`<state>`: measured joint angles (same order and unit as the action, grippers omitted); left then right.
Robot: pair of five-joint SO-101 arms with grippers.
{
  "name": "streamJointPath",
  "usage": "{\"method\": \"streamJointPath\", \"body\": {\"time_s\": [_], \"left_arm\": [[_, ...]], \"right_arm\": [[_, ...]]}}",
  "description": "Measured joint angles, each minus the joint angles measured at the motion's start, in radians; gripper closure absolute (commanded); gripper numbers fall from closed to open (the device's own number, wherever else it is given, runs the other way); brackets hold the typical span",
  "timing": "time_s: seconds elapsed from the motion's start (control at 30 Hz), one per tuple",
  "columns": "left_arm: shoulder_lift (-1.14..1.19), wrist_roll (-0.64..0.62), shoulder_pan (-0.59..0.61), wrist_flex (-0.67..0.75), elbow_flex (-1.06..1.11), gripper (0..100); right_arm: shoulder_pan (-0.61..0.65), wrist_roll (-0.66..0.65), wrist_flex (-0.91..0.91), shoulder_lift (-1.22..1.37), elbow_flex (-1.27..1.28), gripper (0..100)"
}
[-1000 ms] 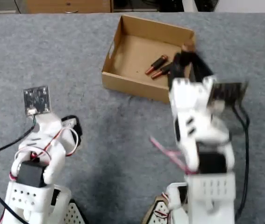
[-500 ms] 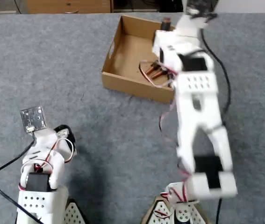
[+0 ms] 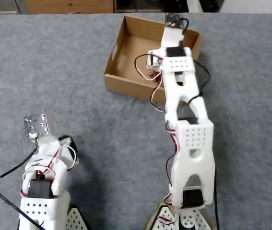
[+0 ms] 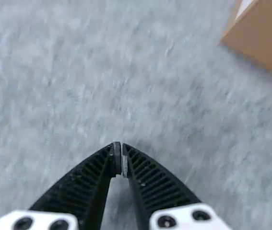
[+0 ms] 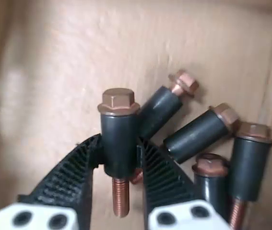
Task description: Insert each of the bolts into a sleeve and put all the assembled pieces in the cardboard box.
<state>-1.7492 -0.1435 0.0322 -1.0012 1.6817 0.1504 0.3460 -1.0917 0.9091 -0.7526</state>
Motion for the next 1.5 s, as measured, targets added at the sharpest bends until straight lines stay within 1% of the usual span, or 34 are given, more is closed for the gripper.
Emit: {"method": "streamJointPath", "body": {"time_s": [0.1,0.3,0.37,0.47,0.53,0.8,0.9,1.07,1.33,1.5], "left_arm": [[0.0,0.0,0.0,-0.043,0.002,98],[-0.003,0.0,0.0,-0.057,0.002,98],[-0.003,0.0,0.0,-0.057,0.002,98],[-0.003,0.0,0.0,-0.057,0.002,98],[-0.003,0.0,0.0,-0.057,0.002,98],[-0.003,0.0,0.0,-0.057,0.002,98],[-0.003,0.0,0.0,-0.057,0.002,98],[-0.003,0.0,0.0,-0.057,0.002,98],[-0.003,0.0,0.0,-0.057,0.002,98],[-0.003,0.0,0.0,-0.057,0.002,98]], "right_arm": [[0.005,0.0,-0.052,0.094,-0.137,99.6],[0.012,0.0,-0.175,0.229,-0.379,99.0],[0.012,0.0,-0.226,0.262,-0.448,94.5],[0.012,0.0,-0.302,0.307,-0.537,84.6],[0.012,0.0,-0.345,0.333,-0.594,80.8],[0.009,0.0,-0.489,0.382,-0.832,80.5],[0.009,0.0,-0.542,0.367,-0.861,80.6],[0.009,0.0,-0.658,0.241,-0.861,80.6],[0.014,0.0,-0.677,-0.135,-0.861,80.6],[0.074,0.0,-0.677,-0.442,-0.836,80.7]]}}
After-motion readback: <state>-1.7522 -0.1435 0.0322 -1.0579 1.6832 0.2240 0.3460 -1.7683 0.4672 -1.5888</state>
